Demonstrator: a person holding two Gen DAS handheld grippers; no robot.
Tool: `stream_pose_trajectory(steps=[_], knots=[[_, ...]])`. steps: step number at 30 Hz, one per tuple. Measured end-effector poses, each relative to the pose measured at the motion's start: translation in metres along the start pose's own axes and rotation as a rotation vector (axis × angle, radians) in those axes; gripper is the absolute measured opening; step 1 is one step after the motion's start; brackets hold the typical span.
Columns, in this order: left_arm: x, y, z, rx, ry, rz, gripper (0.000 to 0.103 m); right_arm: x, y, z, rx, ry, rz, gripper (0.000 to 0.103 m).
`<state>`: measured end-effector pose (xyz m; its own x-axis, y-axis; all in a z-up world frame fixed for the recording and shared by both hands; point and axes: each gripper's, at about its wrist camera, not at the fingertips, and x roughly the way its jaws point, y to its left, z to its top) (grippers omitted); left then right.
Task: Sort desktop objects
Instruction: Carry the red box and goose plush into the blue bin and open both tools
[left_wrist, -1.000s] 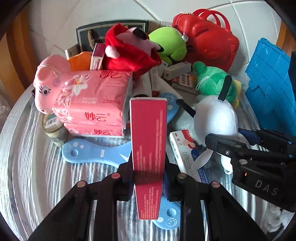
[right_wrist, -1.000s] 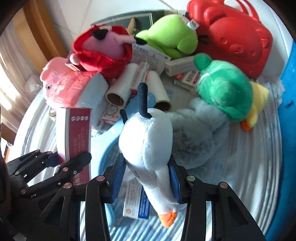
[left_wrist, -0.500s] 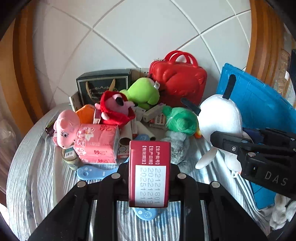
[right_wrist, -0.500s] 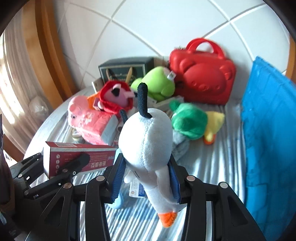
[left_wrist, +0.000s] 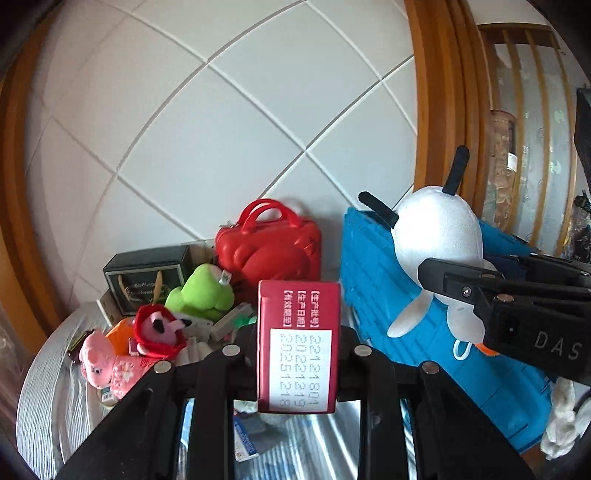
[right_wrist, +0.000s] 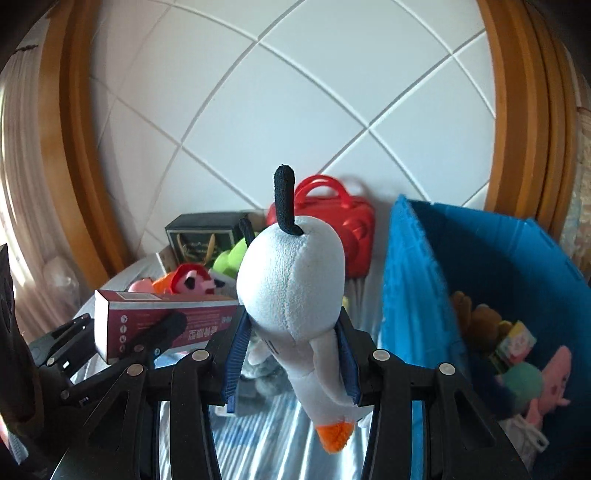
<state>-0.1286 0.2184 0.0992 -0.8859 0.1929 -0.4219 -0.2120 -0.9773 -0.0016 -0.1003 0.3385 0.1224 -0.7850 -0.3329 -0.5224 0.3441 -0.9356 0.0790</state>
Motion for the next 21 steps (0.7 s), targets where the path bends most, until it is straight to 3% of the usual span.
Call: stream_pose_trajectory(steps=[7,14,17,21], knots=[[0.005,-0.097,0.039,0.061,-0.022,-0.127,0.024,-0.052,-0.081,0.02,0.016,-0.077,-0.129,0.044],[0.018,-0.19,0.065,0.13,-0.007,-0.201,0.024,-0.074,-0.177,0.019,0.069,-0.06,-0.233,0.044],[0.032,-0.225,0.072,0.159,0.039,-0.24,0.024,-0.079,-0.218,0.013,0.076,-0.018,-0.282,0.044],[0.067,-0.263,0.069,0.183,0.171,-0.26,0.024,-0.071,-0.261,0.001,0.087,0.068,-0.312,0.044]])
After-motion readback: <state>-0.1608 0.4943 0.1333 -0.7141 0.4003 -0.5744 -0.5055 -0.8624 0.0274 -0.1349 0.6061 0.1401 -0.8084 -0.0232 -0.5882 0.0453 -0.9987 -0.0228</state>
